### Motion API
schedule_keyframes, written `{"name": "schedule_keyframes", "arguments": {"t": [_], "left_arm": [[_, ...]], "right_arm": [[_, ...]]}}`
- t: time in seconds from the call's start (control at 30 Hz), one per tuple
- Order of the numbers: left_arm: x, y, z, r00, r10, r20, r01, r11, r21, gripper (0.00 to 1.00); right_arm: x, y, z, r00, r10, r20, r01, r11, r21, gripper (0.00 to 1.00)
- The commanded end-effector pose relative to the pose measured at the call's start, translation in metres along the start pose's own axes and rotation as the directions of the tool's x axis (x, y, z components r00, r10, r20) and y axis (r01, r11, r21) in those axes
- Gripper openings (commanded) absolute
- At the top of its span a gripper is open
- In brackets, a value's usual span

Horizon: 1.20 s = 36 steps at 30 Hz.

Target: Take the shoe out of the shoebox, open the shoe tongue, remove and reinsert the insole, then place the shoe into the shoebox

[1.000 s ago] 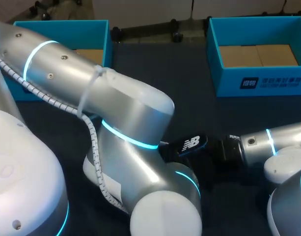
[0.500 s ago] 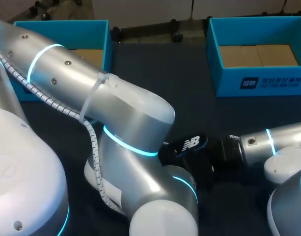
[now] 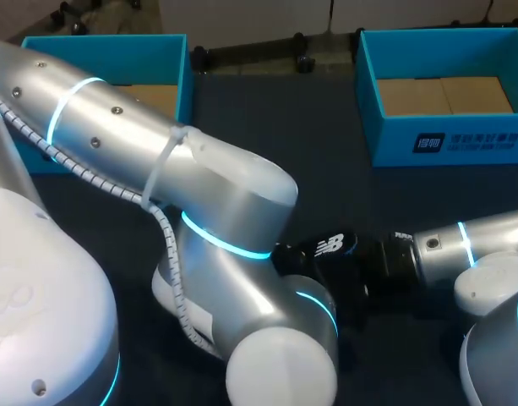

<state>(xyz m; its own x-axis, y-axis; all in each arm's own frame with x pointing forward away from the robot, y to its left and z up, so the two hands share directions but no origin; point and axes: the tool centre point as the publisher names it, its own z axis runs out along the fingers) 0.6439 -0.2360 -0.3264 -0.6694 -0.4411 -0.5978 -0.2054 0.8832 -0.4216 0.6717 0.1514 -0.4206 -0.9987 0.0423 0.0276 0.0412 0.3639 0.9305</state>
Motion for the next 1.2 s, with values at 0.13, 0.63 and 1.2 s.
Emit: {"name": "schedule_keyframes", "arguments": {"t": [0.13, 0.63, 1.2], "left_arm": [[-0.01, 0.001, 0.014, 0.999, -0.004, -0.041, 0.004, 1.0, 0.005, 0.45], [-0.01, 0.001, 0.019, 1.0, -0.002, -0.027, 0.002, 1.0, 0.017, 0.45], [-0.011, -0.003, 0.029, 0.999, 0.006, -0.041, -0.005, 1.0, 0.029, 0.42]], "right_arm": [[0.001, 0.001, 0.001, 1.0, 0.0, 0.002, 0.0, 1.0, 0.004, 0.0], [0.001, 0.001, 0.001, 1.0, 0.0, 0.002, 0.0, 1.0, 0.004, 0.0], [0.001, 0.001, 0.001, 1.0, 0.0, 0.002, 0.0, 1.0, 0.004, 0.0]]}}
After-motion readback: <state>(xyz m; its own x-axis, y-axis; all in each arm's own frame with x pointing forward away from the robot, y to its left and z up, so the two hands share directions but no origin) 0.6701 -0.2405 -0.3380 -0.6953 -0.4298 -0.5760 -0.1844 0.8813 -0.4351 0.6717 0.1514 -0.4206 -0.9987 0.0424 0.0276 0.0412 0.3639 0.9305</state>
